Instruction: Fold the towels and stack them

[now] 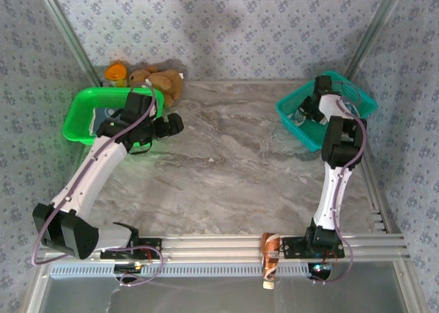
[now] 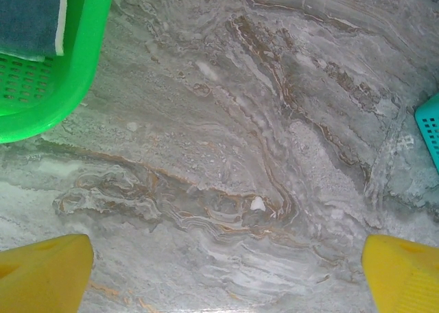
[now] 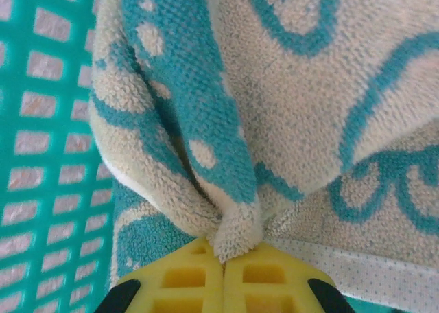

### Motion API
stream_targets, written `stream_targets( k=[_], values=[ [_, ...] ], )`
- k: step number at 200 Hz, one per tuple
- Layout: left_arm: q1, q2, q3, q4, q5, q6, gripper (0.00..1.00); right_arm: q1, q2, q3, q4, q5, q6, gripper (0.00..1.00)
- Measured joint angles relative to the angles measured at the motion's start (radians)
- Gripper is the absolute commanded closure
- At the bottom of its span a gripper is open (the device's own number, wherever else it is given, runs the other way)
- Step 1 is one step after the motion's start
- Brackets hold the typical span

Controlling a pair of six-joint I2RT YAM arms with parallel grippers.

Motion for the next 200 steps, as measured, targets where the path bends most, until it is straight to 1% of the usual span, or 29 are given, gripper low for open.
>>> stream_targets(
  k=[29, 59, 98, 119, 153, 179, 200],
  values=[
    [0.0, 0.0, 0.0, 0.007, 0.001, -0.01, 0.0, 0.004, -0.121, -0.04, -0.005, 0.024, -0.014, 1.0],
    [0.0, -0.001, -0.006, 0.011, 0.001, -0.022, 0.0, 0.017, -0.311, -0.047, -0.001, 0.059, -0.042, 1.0],
    [0.001, -0.018, -0.046, 0.022, 0.015, -0.028, 0.0, 0.08, -0.541, -0.044, 0.0, 0.098, -0.101, 1.0],
    [0.003, -0.034, -0.051, 0.024, 0.02, -0.027, 0.0, 0.14, -0.622, -0.009, -0.023, 0.12, -0.145, 1.0],
    [0.01, -0.06, -0.053, 0.037, 0.034, -0.027, 0.0, 0.254, -0.683, 0.109, -0.061, 0.124, -0.212, 1.0],
    [0.011, -0.074, -0.061, 0.037, 0.04, -0.027, 0.0, 0.375, -0.721, 0.194, -0.091, 0.122, -0.255, 1.0],
    [0.014, -0.089, -0.069, 0.038, 0.043, -0.027, 0.0, 0.477, -0.747, 0.227, -0.093, 0.111, -0.273, 1.0]
  ],
)
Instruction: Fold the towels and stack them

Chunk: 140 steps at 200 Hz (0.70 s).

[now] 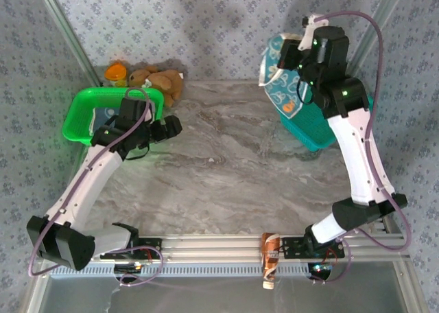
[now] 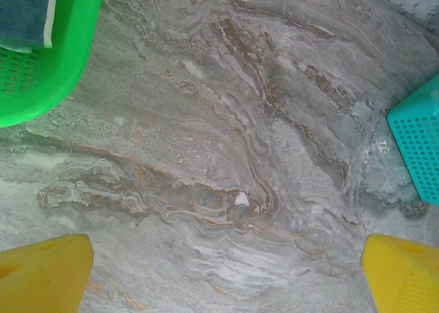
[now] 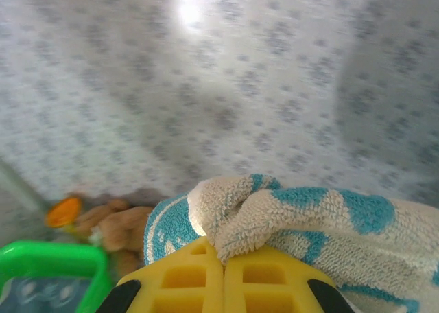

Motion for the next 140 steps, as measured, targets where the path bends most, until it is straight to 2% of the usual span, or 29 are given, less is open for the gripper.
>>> stream_targets(
  k=[28, 53, 99, 140],
  values=[
    [0.003, -0.029, -0.023, 0.004, 0.0, 0.0, 0.0, 0.131, -0.017, -0.017, 0.01, -0.014, -0.004, 1.0],
    [0.007, -0.047, -0.042, 0.007, 0.0, 0.0, 0.0, 0.226, -0.021, -0.131, 0.055, -0.014, 0.008, 1.0],
    [0.009, -0.057, -0.082, 0.005, 0.003, 0.0, 0.0, 0.306, 0.067, -0.342, 0.155, -0.005, 0.103, 1.0],
    [0.009, -0.073, -0.123, -0.016, 0.003, 0.009, 0.0, 0.385, 0.127, -0.557, 0.231, -0.002, 0.252, 1.0]
  ],
)
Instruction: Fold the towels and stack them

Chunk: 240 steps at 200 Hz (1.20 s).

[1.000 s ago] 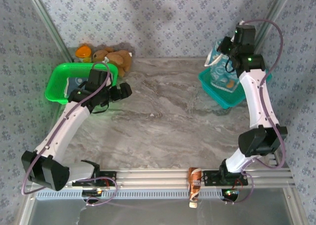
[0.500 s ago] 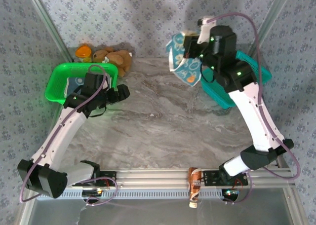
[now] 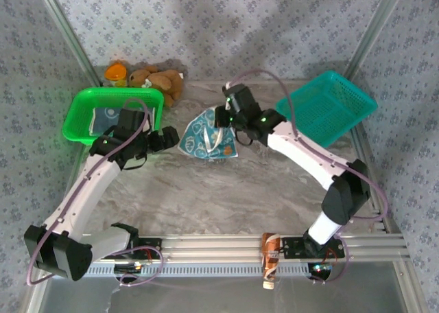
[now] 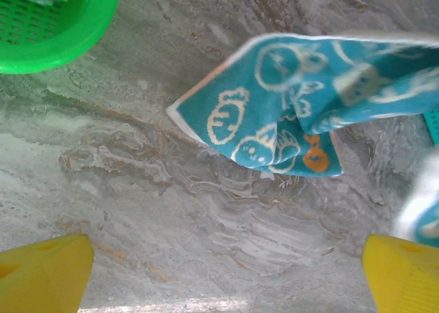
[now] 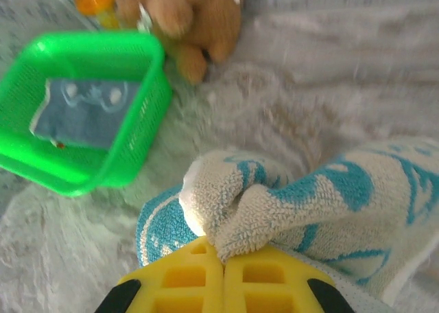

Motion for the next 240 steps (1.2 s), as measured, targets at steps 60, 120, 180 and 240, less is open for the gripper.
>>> stream_targets(
  k=[60, 120, 180, 240],
  values=[
    [-0.004, -0.001, -0.106, -0.012, -0.001, -0.01, 0.0, 0.126, 0.055, -0.25, 0.064, -0.034, 0.233, 0.98],
    [-0.109, -0.013, -0.249, -0.007, -0.033, -0.093, 0.0, 0.134, 0.151, -0.274, 0.072, -0.115, 0.233, 0.52],
    [-0.332, -0.05, -0.383, 0.044, -0.112, -0.286, 0.15, 0.09, -0.02, -0.38, 0.045, -0.118, 0.175, 0.53],
    [-0.538, -0.007, -0.455, 0.177, -0.208, -0.405, 0.48, -0.025, -0.111, -0.548, 0.037, -0.126, 0.132, 0.54]
  ],
)
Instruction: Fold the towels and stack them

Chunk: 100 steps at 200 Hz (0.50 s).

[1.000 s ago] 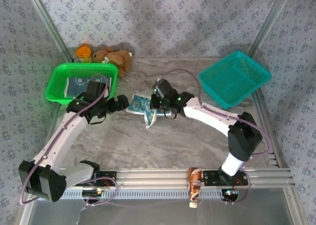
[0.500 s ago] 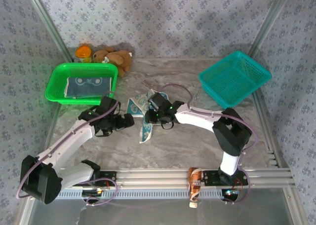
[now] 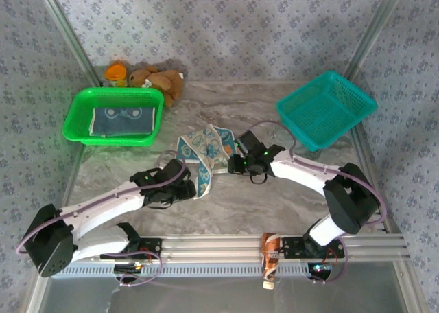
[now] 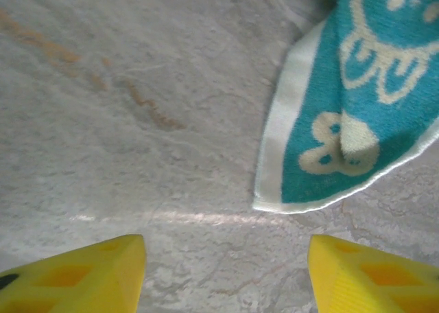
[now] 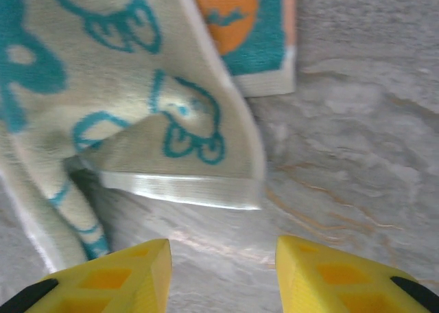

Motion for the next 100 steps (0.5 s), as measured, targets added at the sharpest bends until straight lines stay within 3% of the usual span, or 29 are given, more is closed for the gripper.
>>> stream_targets(
  k=[39, 100],
  values=[
    [-0.102, 0.131, 0.016, 0.075, -0.063, 0.073, 0.5, -0.038, -0.025, -0.038, 0.003, -0.013, -0.008, 0.54],
    [-0.143, 0.275, 0.093, 0.132, -0.091, 0.261, 0.55, -0.04, -0.04, -0.045, 0.011, -0.029, -0.007, 0.53]
  ],
)
